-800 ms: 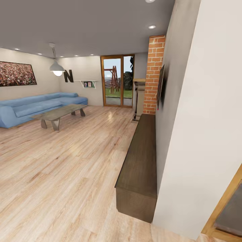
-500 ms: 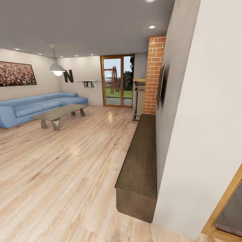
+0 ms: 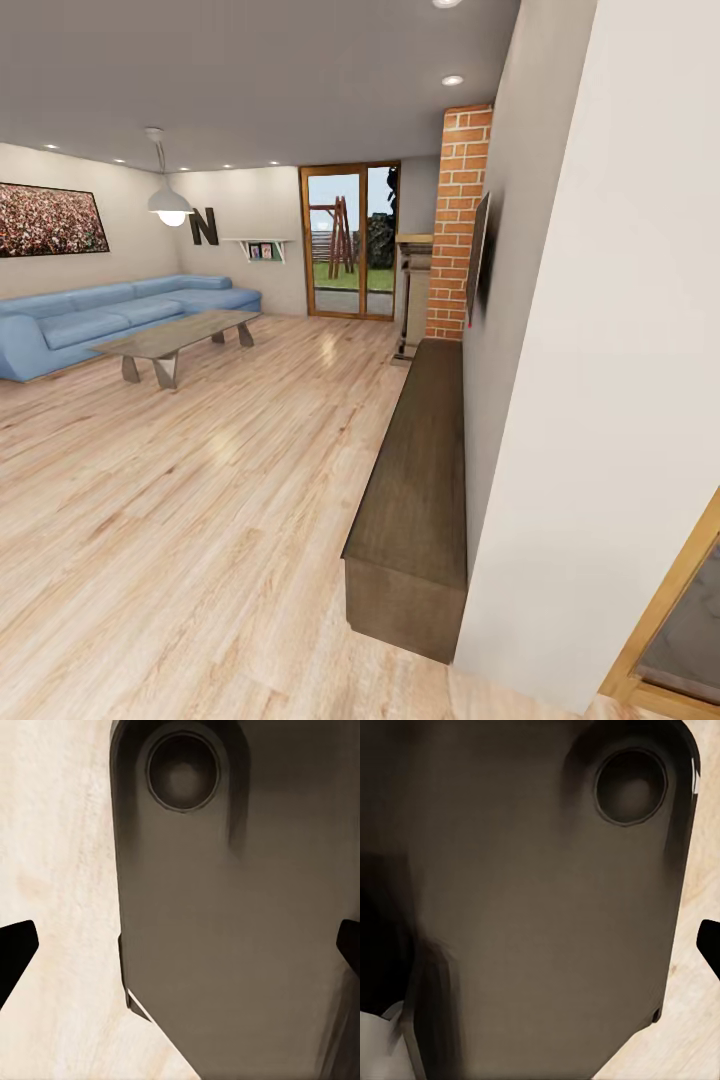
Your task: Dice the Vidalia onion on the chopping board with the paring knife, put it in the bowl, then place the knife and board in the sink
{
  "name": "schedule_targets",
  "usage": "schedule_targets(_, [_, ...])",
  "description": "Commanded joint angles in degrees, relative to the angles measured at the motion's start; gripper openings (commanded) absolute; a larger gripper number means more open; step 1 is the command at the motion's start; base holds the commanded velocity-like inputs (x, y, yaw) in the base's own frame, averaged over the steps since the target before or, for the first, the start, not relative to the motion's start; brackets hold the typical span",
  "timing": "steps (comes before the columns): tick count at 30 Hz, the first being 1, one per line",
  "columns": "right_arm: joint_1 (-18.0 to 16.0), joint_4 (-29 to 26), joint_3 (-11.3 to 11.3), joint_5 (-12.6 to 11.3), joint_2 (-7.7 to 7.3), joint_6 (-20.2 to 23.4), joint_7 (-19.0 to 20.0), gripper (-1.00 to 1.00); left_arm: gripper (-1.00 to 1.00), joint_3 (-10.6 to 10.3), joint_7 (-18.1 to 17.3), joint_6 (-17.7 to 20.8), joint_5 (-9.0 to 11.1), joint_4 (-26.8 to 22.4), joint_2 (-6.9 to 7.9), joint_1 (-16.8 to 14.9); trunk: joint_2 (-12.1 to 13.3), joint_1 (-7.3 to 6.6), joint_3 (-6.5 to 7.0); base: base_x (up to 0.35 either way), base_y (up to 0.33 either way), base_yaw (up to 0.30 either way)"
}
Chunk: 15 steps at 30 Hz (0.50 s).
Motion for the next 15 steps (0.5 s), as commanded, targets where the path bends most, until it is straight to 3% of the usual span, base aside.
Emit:
schedule_targets(1, [0.0, -0.1, 0.0, 0.1, -0.17, -0.4, 0.0, 1.0, 1.0, 0.0, 0.0, 0.0, 0.0, 0.0, 0.01, 0.0, 0.0, 0.0, -0.03, 0.0, 0.0, 0.0])
schedule_targets(5, [0.0, -0.1, 0.0, 0.1, -0.28, -1.7, 0.0, 1.0, 1.0, 0.1, 0.0, 0.0, 0.0, 0.0, -0.03, 0.0, 0.0, 0.0, -0.03, 0.0, 0.0, 0.0])
schedule_targets(6, [0.0, -0.1, 0.0, 0.1, -0.28, -6.7, 0.0, 1.0, 1.0, 0.1, 0.0, 0.0, 0.0, 0.0, -0.05, 0.0, 0.0, 0.0, -0.03, 0.0, 0.0, 0.0])
schedule_targets(9, [0.0, -0.2, 0.0, 0.0, -0.16, -10.3, 0.0, 1.0, 1.0, 0.1, 0.0, -0.1, 0.1, 0.0, -0.07, 0.0, 0.0, 0.0, -0.03, 0.0, 0.0, 0.0])
schedule_targets(15, [0.0, -0.1, 0.0, 0.0, 0.07, -11.9, 0.0, 1.0, 1.0, 0.2, 0.0, -0.4, 0.0, -0.5, -0.18, 0.0, 0.0, 0.0, -0.03, 0.0, 0.0, 0.0])
